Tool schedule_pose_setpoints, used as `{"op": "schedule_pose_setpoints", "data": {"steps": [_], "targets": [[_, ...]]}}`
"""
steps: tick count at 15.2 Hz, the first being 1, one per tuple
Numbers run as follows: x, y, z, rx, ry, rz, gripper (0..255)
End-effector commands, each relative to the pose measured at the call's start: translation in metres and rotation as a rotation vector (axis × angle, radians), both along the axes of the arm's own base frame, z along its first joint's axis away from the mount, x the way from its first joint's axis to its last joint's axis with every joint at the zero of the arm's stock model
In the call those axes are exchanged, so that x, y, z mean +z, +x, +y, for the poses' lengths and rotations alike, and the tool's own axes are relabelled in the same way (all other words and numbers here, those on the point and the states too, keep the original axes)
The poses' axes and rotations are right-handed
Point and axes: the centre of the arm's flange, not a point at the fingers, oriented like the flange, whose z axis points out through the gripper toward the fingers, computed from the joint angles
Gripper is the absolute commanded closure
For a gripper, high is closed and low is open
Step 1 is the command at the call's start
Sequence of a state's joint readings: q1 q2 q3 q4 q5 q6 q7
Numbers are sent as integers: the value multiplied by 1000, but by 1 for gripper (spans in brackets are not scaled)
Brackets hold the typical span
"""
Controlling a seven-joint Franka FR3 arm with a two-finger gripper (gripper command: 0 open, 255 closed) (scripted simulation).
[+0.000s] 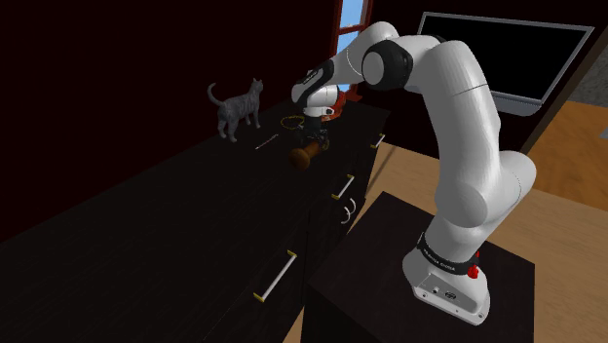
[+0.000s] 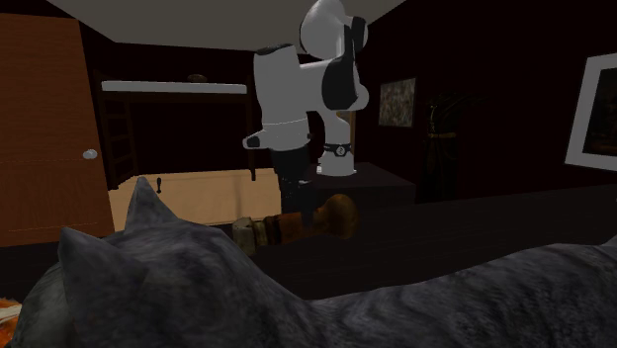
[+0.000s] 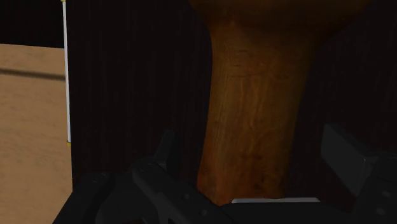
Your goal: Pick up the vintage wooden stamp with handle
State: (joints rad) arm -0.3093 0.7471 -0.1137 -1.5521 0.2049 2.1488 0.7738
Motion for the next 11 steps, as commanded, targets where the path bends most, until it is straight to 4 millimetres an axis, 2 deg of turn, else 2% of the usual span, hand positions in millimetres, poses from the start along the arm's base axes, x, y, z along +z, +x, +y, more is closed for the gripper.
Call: {"op": "schedule_pose_setpoints", "data": {"steps": [1, 2, 3, 11], "targets": [[-9, 1, -1, 0, 0, 0, 0], [-9, 1, -1, 0, 0, 0, 0], [-9, 1, 0, 0, 0, 0, 255], [-10, 1, 0, 0, 0, 0, 255]]}}
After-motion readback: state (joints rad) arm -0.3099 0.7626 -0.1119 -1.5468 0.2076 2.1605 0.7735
